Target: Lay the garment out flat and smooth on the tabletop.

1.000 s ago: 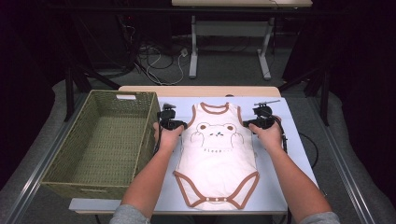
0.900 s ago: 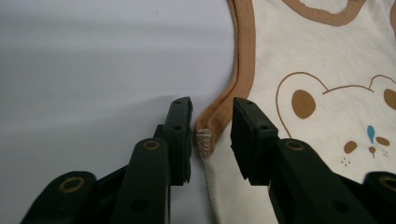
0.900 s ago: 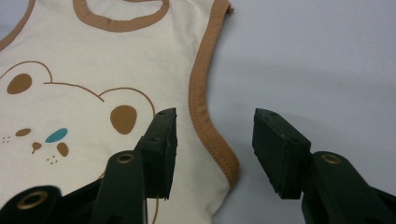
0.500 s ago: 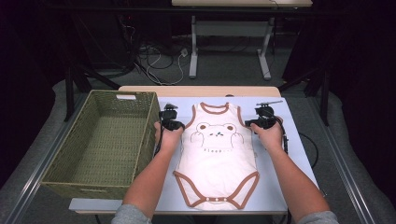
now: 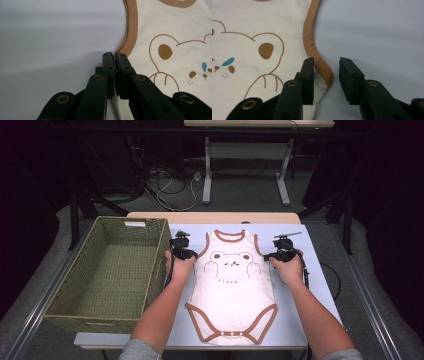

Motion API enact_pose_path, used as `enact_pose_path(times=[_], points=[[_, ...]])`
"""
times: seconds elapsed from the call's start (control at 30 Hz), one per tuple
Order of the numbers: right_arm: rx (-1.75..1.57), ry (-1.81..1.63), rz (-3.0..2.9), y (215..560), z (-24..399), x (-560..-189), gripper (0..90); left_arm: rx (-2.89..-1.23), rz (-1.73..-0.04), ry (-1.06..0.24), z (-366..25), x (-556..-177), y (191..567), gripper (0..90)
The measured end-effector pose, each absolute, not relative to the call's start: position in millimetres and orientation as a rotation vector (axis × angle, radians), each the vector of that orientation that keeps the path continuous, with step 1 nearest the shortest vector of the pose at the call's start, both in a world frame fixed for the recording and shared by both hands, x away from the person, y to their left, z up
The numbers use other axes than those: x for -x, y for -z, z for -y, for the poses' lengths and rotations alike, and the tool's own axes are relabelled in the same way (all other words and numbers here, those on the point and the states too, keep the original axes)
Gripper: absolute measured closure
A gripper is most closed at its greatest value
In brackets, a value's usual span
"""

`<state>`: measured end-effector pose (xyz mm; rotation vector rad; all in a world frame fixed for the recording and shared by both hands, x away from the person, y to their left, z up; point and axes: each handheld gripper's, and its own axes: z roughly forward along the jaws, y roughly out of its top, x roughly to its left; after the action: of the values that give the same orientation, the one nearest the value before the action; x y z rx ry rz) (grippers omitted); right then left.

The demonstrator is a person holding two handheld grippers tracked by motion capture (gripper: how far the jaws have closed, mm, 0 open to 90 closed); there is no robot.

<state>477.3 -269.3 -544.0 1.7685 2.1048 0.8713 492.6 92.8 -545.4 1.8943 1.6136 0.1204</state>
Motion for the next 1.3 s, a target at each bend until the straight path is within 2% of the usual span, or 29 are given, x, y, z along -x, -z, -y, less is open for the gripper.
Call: enact_pose_path(times=[0.43, 0.7, 0.8, 1.3], points=[[-1.642, -0.808, -2.163, 544.9, 259.6, -474.5, 83.3, -1.894, -1.605, -0.116, -93.3, -492.4, 544.8, 87.5], [-1.636, -0.812, -2.17, 543.5, 259.5, -474.6, 85.3, -1.883, -1.597, -0.118, -93.6, -491.5, 542.8, 87.5], [-1.638, -0.817, -2.163, 542.0, 259.1, -473.8, 88.7, -1.889, -1.591, -0.118, -94.0, -491.2, 541.6, 87.6], [-1.651, -0.879, -2.155, 537.1, 265.2, -472.6, 89.1, -1.872, -1.58, -0.124, -93.9, -488.7, 537.2, 87.6]])
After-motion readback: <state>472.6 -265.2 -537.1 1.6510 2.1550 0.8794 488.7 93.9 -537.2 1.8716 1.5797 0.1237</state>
